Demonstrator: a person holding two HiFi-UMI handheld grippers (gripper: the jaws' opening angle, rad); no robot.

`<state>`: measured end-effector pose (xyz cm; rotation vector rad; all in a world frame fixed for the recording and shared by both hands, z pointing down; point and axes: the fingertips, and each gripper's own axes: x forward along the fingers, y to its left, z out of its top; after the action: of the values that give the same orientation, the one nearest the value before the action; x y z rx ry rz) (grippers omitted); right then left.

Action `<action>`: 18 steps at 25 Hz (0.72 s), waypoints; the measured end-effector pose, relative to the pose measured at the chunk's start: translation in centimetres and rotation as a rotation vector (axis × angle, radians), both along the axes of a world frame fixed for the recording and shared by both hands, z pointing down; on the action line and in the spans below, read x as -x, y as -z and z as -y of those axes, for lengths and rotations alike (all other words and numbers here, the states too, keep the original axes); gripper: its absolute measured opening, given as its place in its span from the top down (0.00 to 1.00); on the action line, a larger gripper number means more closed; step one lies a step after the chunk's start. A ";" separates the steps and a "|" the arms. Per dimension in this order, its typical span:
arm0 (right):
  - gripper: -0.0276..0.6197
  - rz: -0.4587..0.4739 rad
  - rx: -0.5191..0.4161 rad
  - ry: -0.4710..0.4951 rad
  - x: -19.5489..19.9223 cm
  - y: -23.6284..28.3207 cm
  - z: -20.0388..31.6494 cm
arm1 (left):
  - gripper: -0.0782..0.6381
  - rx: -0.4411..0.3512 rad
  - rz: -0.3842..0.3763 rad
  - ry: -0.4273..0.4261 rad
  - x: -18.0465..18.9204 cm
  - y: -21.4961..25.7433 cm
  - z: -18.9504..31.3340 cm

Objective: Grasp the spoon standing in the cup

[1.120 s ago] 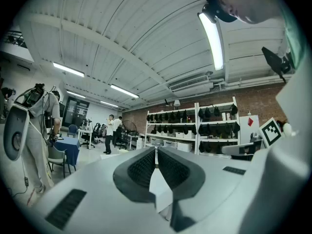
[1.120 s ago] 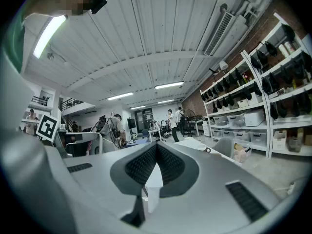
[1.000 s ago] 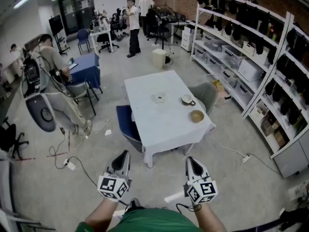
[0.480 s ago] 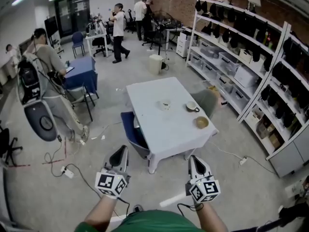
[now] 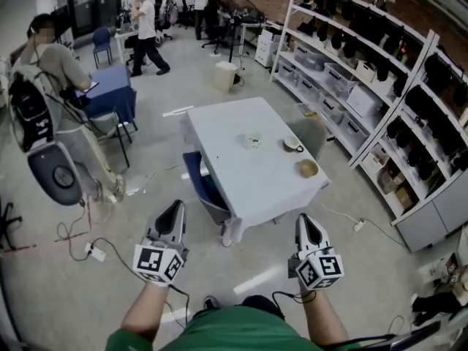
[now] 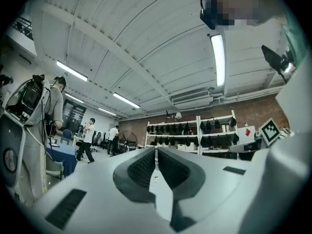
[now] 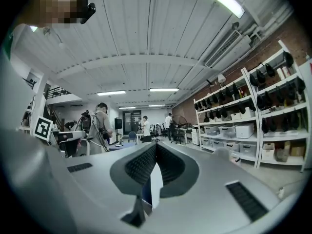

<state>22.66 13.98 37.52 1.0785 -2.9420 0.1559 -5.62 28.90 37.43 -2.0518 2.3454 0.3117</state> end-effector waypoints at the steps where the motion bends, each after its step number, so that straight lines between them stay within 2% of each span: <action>1: 0.92 -0.002 -0.003 -0.011 0.2 0.1 0.2 | 0.85 -0.006 0.004 0.000 0.7 0.2 0.1; 5: 0.92 -0.006 -0.018 -0.031 1.1 0.4 1.6 | 0.85 -0.022 0.002 -0.001 2.7 0.3 1.1; 11: 0.92 0.023 0.005 -0.026 3.3 -0.5 5.4 | 0.85 0.019 0.004 -0.006 4.0 -0.7 3.4; 15: 0.92 0.047 0.043 0.018 6.7 -1.9 8.5 | 0.85 0.045 0.022 0.046 6.4 -1.0 4.2; 18: 0.92 0.049 0.068 0.067 9.7 -2.9 10.2 | 0.85 0.065 -0.007 0.104 9.1 -1.5 4.8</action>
<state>12.97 3.79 40.39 0.9806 -2.9872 0.2836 -14.77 24.12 38.93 -1.9487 2.4870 0.2447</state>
